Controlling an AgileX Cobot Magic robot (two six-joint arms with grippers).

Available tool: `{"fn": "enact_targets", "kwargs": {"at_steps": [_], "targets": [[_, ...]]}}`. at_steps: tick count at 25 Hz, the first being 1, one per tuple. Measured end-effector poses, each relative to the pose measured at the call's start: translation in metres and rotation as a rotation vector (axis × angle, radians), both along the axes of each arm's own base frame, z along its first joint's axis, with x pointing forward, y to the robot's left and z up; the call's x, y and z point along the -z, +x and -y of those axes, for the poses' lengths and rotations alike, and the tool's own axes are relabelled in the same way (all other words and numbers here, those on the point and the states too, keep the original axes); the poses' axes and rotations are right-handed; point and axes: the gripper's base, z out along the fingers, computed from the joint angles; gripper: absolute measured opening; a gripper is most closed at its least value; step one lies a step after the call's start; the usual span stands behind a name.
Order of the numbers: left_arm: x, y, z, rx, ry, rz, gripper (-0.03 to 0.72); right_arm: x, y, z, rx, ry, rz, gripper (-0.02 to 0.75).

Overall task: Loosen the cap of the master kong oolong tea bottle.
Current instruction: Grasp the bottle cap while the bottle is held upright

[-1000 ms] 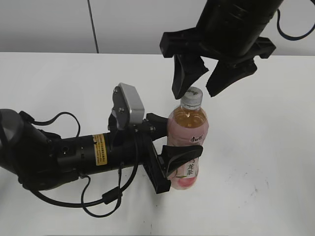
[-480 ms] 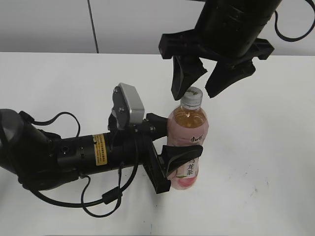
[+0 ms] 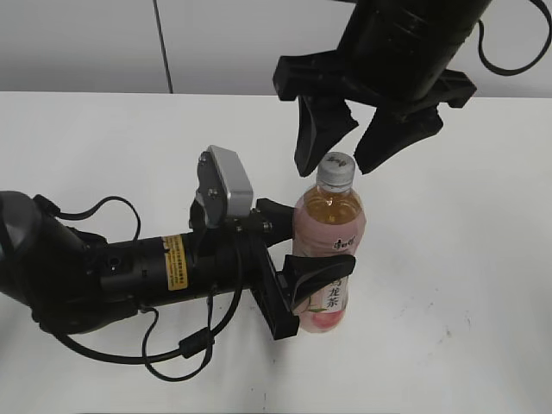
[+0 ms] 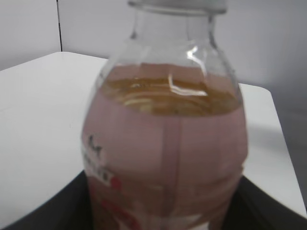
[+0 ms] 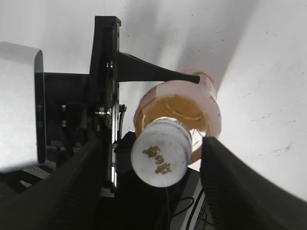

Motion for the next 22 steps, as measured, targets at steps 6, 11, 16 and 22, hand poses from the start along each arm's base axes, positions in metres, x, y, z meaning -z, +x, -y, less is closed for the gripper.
{"fn": "enact_targets", "kwargs": {"at_steps": [6, 11, 16, 22], "targets": [[0.0, 0.0, 0.0, 0.0, 0.0, 0.0, 0.405, 0.001, 0.0, 0.0, 0.0, -0.001, -0.003, 0.427], [0.0, 0.0, 0.0, 0.0, 0.0, 0.0, 0.405, 0.012, 0.005, -0.004, 0.0, -0.017, -0.031, 0.416], [0.0, 0.0, 0.0, 0.0, 0.0, 0.0, 0.405, 0.013, 0.005, -0.004, -0.001, -0.025, -0.031, 0.365], [0.0, 0.0, 0.0, 0.0, 0.0, 0.0, 0.405, 0.013, 0.006, -0.003, -0.039, -0.04, -0.013, 0.305]]}}
